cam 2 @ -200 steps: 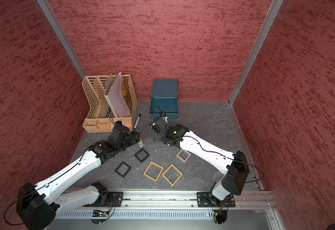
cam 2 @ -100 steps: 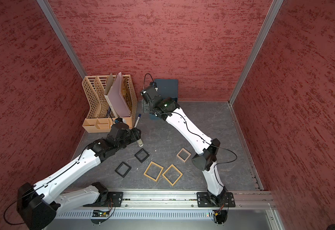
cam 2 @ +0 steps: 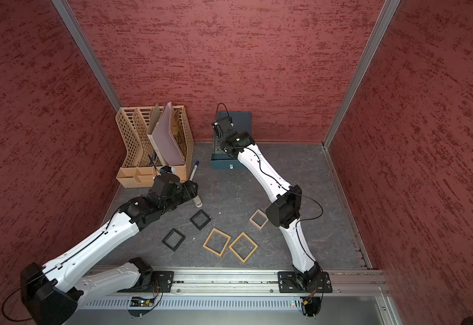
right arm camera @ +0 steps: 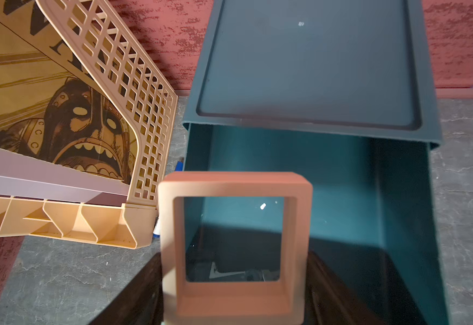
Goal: Place the brooch boxes into the drawer by color
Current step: Place the brooch box in the drawer.
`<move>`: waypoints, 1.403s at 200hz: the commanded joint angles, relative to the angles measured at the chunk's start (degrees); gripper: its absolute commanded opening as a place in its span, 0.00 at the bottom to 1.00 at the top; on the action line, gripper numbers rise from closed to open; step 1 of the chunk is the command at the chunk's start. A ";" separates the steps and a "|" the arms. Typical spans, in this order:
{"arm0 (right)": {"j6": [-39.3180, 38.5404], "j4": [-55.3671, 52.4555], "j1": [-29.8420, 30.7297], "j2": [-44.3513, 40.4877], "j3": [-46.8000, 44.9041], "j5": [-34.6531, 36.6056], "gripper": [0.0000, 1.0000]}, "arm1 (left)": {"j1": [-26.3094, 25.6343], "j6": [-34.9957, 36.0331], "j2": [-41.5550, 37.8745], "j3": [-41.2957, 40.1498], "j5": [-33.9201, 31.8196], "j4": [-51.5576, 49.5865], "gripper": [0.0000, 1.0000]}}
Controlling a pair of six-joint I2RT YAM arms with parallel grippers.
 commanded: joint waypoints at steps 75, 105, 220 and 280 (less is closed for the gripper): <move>1.29 2.40 -1.55 3.71 2.21 -2.93 0.53 | -0.80 0.25 -1.84 2.12 -0.13 -1.90 0.76; 1.65 2.40 -1.77 4.84 2.11 -3.92 0.53 | -0.85 0.19 -2.14 2.35 -0.21 -2.02 0.77; 2.87 1.95 -2.30 6.06 2.17 -5.85 0.74 | -0.94 0.28 -2.32 3.14 -0.08 -2.04 0.77; 2.79 2.89 -2.30 0.86 2.45 -5.47 0.93 | -1.03 0.40 -2.50 3.27 0.12 -2.22 0.76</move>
